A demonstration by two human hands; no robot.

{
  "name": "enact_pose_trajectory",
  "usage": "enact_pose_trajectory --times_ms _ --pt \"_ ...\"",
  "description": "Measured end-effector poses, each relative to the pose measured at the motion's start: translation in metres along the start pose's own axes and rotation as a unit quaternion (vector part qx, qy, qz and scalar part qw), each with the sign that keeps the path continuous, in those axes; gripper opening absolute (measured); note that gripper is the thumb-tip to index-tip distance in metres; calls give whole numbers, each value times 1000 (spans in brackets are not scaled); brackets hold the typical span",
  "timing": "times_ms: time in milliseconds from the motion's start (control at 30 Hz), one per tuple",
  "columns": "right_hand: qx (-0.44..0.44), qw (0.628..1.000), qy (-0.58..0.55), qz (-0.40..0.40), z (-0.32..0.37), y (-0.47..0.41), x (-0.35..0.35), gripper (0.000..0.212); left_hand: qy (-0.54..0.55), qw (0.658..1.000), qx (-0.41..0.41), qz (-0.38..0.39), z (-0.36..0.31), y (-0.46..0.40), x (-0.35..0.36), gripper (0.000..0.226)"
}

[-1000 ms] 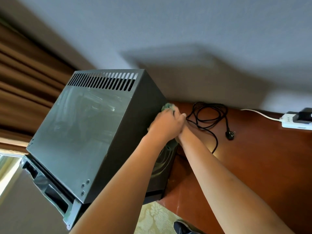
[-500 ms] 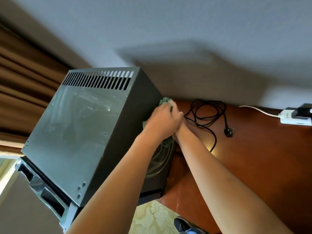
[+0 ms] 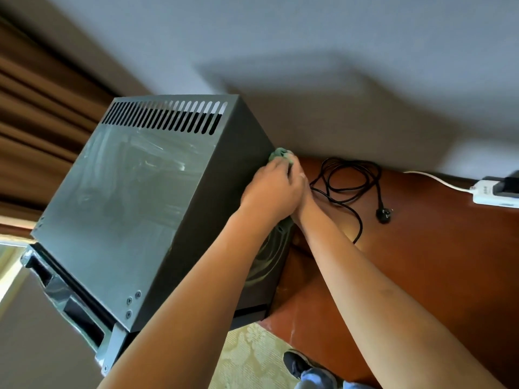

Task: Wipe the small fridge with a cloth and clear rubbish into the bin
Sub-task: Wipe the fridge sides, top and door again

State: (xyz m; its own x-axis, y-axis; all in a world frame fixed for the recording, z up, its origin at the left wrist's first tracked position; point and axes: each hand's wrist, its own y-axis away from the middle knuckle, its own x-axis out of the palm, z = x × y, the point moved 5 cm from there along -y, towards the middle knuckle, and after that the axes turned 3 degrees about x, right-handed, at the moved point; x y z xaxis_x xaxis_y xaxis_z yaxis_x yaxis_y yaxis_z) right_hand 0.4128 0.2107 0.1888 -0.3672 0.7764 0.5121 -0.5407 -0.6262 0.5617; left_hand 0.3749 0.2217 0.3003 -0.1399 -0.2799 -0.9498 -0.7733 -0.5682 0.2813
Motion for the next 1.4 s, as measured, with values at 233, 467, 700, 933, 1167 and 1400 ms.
enact_pose_trajectory --times_ms 233,467,700,933,1167,1400 --pt "70 965 250 35 -25 -5 -13 48 -441 892 85 43 0 12 -2 72" --pt "-3 982 189 30 -15 -8 -16 37 -574 809 105 75 15 14 -16 67" --pt "147 971 176 69 -68 4 -29 43 -582 802 105 80 14 14 -19 66" --pt "-53 982 181 21 -7 -10 -11 39 -568 813 110 70 16 14 -24 65" --pt "141 967 210 29 -99 -56 -43 54 -565 814 119 64 16 15 -26 63" --pt "-6 985 169 42 -32 -15 -14 25 -568 810 129 60 17 14 -26 63"
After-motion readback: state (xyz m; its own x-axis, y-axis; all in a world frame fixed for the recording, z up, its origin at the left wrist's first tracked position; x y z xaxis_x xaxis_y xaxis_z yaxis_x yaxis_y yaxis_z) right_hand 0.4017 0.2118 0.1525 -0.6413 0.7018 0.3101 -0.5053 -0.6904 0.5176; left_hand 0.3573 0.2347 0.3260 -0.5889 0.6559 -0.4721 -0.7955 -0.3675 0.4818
